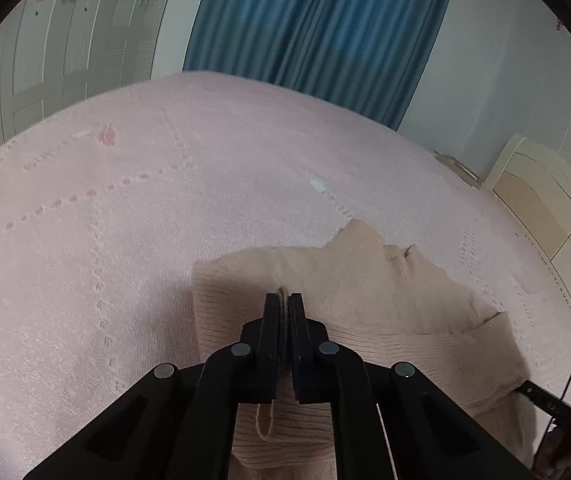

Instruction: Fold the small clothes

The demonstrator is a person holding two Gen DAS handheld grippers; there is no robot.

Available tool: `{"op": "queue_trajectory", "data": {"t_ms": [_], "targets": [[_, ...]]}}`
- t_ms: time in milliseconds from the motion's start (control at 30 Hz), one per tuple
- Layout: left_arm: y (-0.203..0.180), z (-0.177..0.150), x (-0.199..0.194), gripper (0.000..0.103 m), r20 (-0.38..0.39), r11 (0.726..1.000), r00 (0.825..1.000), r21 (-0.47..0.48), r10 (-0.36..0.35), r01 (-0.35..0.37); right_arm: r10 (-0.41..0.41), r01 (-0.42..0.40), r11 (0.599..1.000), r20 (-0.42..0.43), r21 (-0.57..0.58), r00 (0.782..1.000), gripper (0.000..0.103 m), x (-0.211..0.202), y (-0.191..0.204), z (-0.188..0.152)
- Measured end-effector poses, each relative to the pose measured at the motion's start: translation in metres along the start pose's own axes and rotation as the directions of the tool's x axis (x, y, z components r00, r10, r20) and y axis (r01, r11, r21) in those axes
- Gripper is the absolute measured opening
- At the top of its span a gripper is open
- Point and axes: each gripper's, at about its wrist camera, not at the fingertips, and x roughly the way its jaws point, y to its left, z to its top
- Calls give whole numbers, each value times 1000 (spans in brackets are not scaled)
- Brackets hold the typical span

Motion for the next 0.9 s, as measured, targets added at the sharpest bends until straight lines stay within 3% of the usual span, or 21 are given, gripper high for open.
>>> {"op": "queue_trajectory", "data": {"t_ms": [133, 267, 333, 467, 567, 633, 900], "targets": [[5, -8, 13, 6, -71, 999, 996, 5, 48, -48, 2, -2, 999, 2, -43, 1000, 51, -5, 3, 1], [3, -14, 14, 10, -85, 993, 991, 51, 106, -102, 143, -138, 988, 76, -68, 987, 53, -35, 0, 1], [3, -15, 12, 10, -79, 993, 991, 58, 105, -101, 164, -154, 985, 141, -78, 976, 57, -47, -1, 2], [1, -15, 8, 32, -83, 995, 993, 65, 85, -80, 137, -130, 990, 129, -60, 982, 61, -38, 4, 7], [1, -16, 7, 47, -69, 994, 993, 64, 97, -93, 45, -41, 997, 59, -69, 997, 61, -14, 11, 6], [3, -16, 6, 48, -67, 994, 993, 54, 100, -97, -23, 23, 995, 3, -95, 1000, 61, 3, 15, 0], [0, -25, -3, 48, -58, 993, 992, 48, 113, -110, 8, -6, 999, 40, -37, 999, 61, -18, 3, -2]]}}
